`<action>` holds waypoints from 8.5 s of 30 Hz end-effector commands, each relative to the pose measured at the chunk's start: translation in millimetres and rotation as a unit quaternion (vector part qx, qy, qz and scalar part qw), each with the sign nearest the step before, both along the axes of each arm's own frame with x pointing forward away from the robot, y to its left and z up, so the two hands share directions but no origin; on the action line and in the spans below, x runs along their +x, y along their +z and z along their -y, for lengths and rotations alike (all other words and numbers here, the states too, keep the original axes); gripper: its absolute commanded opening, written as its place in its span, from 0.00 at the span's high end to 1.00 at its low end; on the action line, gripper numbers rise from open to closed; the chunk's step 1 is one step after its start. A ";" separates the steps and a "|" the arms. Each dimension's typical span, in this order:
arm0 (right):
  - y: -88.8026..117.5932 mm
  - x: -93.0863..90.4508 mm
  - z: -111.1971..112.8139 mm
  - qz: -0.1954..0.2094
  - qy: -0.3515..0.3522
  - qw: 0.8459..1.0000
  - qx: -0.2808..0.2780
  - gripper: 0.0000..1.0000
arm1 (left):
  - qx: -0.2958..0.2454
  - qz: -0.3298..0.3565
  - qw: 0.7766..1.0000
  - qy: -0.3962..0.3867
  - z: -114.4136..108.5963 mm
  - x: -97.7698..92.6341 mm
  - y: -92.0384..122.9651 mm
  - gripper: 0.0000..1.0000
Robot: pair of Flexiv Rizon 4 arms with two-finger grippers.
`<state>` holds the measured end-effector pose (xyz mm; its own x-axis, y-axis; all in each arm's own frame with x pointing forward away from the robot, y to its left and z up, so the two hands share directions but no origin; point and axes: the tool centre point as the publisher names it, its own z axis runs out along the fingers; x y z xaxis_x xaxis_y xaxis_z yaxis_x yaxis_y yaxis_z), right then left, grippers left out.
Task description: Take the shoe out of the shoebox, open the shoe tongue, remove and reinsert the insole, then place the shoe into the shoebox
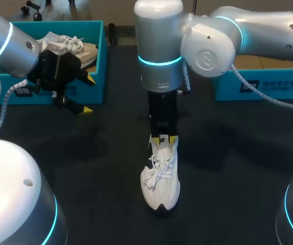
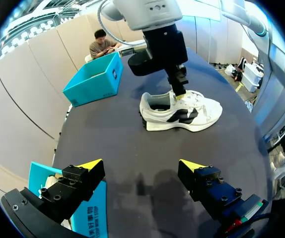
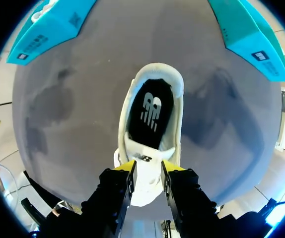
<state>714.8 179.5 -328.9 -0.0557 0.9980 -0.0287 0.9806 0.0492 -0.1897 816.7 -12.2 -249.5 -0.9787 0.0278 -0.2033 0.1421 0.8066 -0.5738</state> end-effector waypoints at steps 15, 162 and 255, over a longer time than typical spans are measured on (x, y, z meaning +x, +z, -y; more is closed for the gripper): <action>44.6 23.5 11.6 0.081 0.178 0.980 -0.031 0.00 | 0.002 0.001 1.000 0.000 -0.4 -1.3 0.4 0.00; 148.3 114.1 47.9 0.104 0.620 0.772 -0.096 1.00 | 0.002 0.001 1.000 0.000 -0.4 -1.3 0.4 0.00; 160.9 315.3 377.8 0.065 0.698 0.708 -0.084 1.00 | 0.002 0.001 1.000 0.000 -0.4 -1.3 0.4 0.00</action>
<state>1019.1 -191.2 -166.8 -0.9650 -0.0436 -0.2588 0.0159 0.9746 -0.2234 816.7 -12.1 -249.5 -0.9788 0.0277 -0.2032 0.1419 0.8067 -0.5737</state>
